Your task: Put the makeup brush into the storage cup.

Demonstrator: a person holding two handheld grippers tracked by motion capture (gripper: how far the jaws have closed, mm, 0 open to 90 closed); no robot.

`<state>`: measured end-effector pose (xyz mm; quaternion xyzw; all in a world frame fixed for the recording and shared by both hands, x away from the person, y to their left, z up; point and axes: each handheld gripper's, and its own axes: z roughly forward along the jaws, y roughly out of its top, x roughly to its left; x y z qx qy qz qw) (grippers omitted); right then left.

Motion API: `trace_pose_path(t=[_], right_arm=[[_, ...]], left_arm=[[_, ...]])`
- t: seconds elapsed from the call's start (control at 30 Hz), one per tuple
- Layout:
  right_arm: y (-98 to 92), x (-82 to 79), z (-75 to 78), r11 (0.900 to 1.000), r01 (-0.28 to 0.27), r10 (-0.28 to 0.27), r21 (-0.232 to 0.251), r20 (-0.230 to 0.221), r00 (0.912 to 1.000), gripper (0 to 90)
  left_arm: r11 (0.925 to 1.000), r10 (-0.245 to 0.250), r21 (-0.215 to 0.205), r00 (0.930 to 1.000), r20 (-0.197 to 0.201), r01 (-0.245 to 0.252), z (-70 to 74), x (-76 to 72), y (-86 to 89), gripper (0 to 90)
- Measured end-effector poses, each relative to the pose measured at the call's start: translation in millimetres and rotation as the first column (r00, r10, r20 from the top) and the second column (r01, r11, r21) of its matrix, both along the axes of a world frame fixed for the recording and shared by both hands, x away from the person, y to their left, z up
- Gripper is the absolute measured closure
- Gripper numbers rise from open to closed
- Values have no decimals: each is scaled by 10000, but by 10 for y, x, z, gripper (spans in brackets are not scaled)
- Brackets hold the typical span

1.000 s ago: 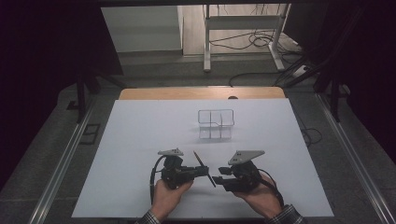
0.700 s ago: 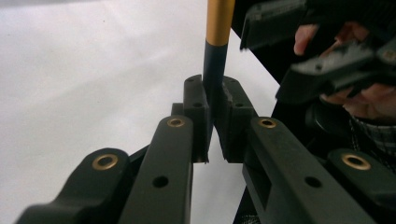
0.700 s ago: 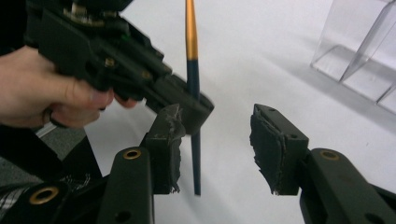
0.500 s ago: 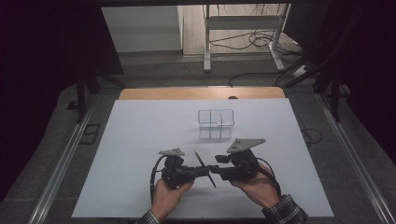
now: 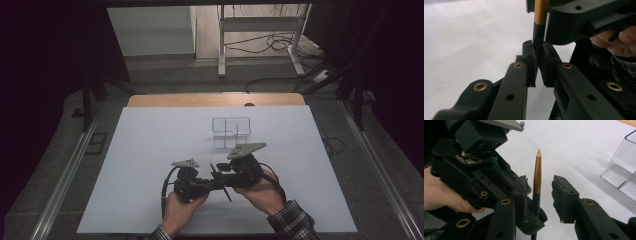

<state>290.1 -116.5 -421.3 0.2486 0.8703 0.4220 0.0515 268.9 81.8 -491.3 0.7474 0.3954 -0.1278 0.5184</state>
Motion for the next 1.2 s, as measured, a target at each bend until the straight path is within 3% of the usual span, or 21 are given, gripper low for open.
trace_pose_path(t=[0.33,0.4,0.6,0.8,1.2], right_arm=[[47,52,-40,10000,-35,35,1,-143,9999,747],[60,51,-43,9998,-221,220,-20,-209,9995,817],[76,38,-29,9997,-257,256,-57,-125,9996,830],[40,50,-7,10000,-38,38,10,-66,10000,831],[-29,84,35,9999,133,-134,60,159,9998,831]], left_arm=[[10000,5,75,10000,55,-5,5,-4,-9,840],[10000,27,41,10000,37,-27,-4,-2,-8,839],[10000,28,-18,9999,165,-28,3,-2,1,829],[9994,33,349,9983,576,-54,51,-20,9,661],[9901,329,1312,9904,1341,-506,120,-74,89,502]])
